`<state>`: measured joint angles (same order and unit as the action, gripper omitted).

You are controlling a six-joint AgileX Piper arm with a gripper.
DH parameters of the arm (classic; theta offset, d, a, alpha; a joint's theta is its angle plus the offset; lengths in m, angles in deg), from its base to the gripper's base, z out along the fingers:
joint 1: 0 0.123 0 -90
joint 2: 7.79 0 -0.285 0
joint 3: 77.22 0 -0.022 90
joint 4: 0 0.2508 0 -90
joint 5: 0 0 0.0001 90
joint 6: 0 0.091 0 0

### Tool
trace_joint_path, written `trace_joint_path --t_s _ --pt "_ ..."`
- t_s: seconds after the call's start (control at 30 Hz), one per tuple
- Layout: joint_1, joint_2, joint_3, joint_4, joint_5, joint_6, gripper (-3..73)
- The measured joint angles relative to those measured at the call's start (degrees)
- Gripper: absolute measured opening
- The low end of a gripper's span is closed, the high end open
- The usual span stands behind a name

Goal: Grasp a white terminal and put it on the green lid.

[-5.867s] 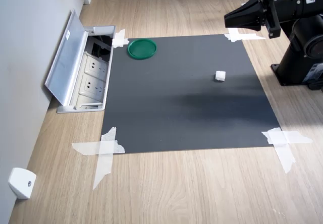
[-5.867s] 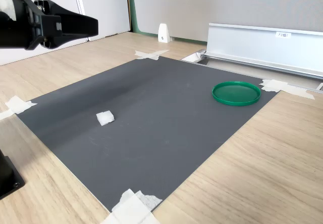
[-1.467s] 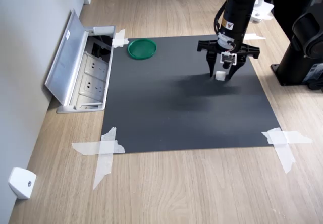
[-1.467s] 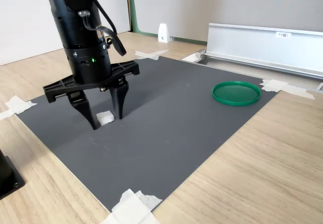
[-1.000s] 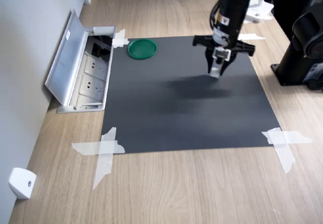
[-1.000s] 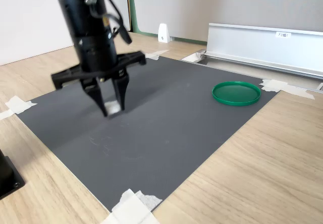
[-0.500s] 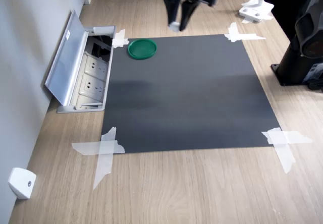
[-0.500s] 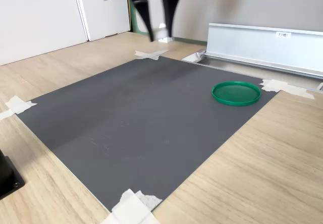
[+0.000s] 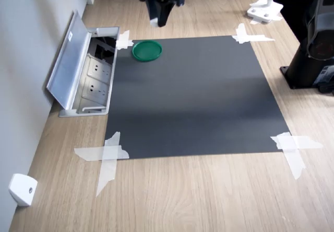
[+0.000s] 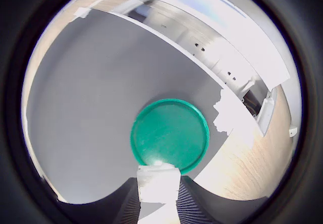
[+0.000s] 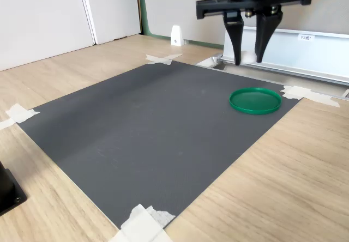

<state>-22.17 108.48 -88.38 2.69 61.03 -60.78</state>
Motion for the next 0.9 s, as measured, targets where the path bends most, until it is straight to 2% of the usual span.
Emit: trace_joint_path --t_s 0.3,0.67,0.77,0.9 --pt "0.0 6.2 -0.4 -1.2 -4.3 1.1 26.8" --pt "0.0 8.5 -0.4 -0.6 -6.1 0.6 26.9" --pt "0.0 9.0 -0.4 -0.5 -6.1 0.6 32.3" --pt "0.0 9.2 -0.4 -0.4 -6.2 0.6 47.8"
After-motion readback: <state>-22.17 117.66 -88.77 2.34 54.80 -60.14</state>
